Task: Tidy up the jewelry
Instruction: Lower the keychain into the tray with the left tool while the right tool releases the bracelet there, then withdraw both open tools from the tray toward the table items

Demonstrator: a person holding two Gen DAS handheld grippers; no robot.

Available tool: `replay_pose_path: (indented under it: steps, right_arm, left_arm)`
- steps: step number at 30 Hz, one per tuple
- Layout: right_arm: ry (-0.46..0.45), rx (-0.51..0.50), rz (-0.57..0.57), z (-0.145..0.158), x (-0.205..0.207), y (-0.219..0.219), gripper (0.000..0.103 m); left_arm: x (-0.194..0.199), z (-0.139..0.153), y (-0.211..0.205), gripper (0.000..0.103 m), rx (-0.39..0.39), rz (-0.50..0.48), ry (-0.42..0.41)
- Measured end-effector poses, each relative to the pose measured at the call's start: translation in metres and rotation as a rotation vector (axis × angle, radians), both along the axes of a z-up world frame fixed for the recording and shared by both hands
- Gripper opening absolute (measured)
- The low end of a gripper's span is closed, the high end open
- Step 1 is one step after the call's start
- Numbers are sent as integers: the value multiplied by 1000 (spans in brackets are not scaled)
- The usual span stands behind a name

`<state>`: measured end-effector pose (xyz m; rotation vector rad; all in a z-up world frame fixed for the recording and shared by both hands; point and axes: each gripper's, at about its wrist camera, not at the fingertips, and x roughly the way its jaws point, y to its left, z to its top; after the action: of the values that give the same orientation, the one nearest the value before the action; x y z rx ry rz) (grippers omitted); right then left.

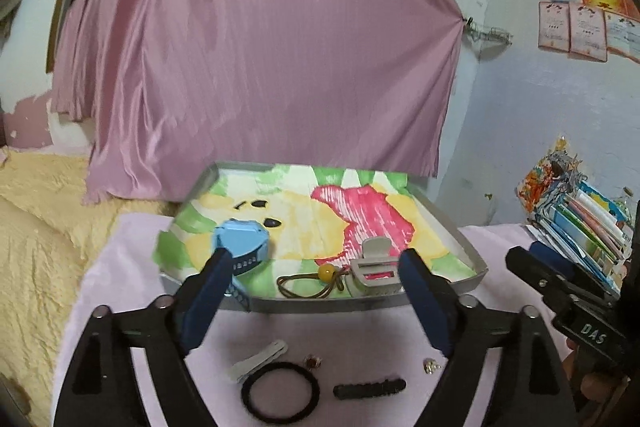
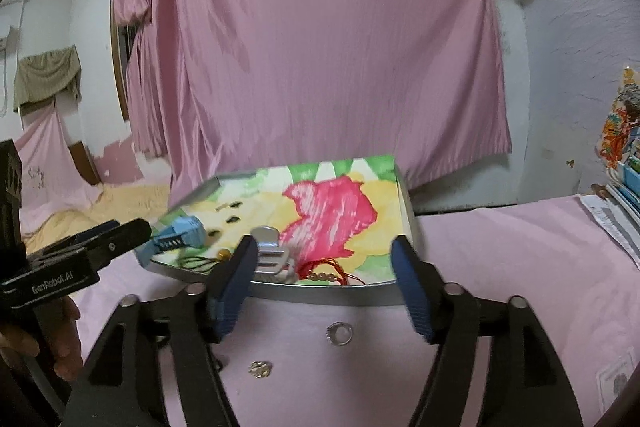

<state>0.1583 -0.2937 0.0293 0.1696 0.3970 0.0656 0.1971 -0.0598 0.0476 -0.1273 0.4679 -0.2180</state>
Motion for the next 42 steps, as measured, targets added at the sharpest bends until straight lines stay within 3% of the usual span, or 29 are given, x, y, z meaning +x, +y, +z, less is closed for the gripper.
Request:
replay_pose_path:
  steps: [5, 15, 24, 36, 42]
  right_arm:
    - [-72, -1, -14, 6, -32, 5, 86]
    - [-174, -20, -12, -3, -76, 20, 98]
    - [-166, -71, -1, -14, -92, 32, 99]
    - [-59, -107, 9, -29, -84, 38, 99]
    - [2, -107, 18, -31, -74, 40, 99]
  left_arm:
    - [-33, 6, 6, 101, 27, 22, -84]
    - [-83, -3, 22, 103, 57, 48, -175]
    - [-99, -22, 39, 103, 86, 77, -144]
    - [-95, -40, 48, 103, 128, 69, -61]
    - [-83, -44, 46, 103, 150, 43, 23]
